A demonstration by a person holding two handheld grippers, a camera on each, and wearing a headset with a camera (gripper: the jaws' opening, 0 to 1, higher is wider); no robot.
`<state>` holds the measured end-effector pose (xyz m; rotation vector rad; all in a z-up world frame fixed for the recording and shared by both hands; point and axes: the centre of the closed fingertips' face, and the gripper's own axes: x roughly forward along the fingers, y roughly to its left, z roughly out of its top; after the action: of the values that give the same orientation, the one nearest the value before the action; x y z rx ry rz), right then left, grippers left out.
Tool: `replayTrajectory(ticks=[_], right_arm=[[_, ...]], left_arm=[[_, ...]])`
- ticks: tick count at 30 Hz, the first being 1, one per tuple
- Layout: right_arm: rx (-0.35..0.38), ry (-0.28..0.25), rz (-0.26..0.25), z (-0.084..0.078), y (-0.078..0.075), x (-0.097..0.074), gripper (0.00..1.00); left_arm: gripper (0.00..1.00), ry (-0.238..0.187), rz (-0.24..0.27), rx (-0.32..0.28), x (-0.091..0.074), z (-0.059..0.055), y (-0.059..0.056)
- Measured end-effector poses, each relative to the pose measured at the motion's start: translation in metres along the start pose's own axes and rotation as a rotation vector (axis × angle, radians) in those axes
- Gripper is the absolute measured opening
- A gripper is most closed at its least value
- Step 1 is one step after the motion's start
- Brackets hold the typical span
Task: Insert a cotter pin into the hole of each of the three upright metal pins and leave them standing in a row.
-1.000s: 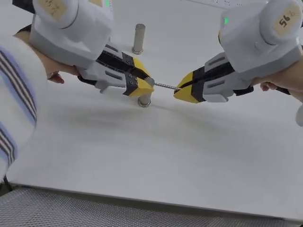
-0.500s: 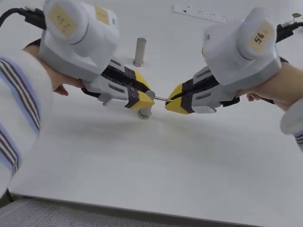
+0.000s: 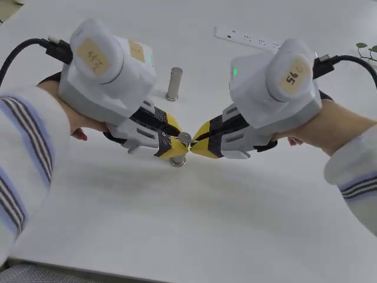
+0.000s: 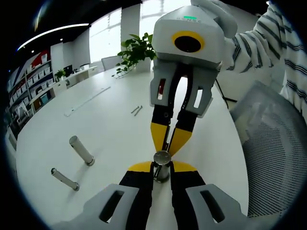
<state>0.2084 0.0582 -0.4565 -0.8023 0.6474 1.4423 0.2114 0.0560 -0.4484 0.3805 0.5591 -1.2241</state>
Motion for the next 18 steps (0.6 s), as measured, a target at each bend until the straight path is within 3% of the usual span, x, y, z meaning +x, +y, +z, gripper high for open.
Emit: replayTrajectory(ticks=[1, 3, 5, 12, 18], right_arm=[[0.001, 0.0, -0.001, 0.0, 0.0, 0.0, 0.0], [-0.012, 0.018, -0.012, -0.008, 0.001, 0.001, 0.06], [-0.014, 0.023, -0.017, -0.012, 0.002, 0.0, 0.08], [0.036, -0.008, -0.038, -0.015, -0.002, -0.01, 0.06], [0.045, -0.037, -0.037, -0.007, -0.002, -0.014, 0.0]], left_arm=[[0.09, 0.04, 0.001, 0.016, 0.0, -0.008, 0.001], [0.08, 0.08, 0.002, 0.058, 0.0, -0.018, 0.002], [0.07, 0.057, 0.005, 0.037, 0.0, -0.017, 0.002], [0.07, 0.041, 0.011, 0.023, -0.002, -0.016, 0.003], [0.11, -0.01, 0.009, 0.008, -0.002, -0.006, 0.002]])
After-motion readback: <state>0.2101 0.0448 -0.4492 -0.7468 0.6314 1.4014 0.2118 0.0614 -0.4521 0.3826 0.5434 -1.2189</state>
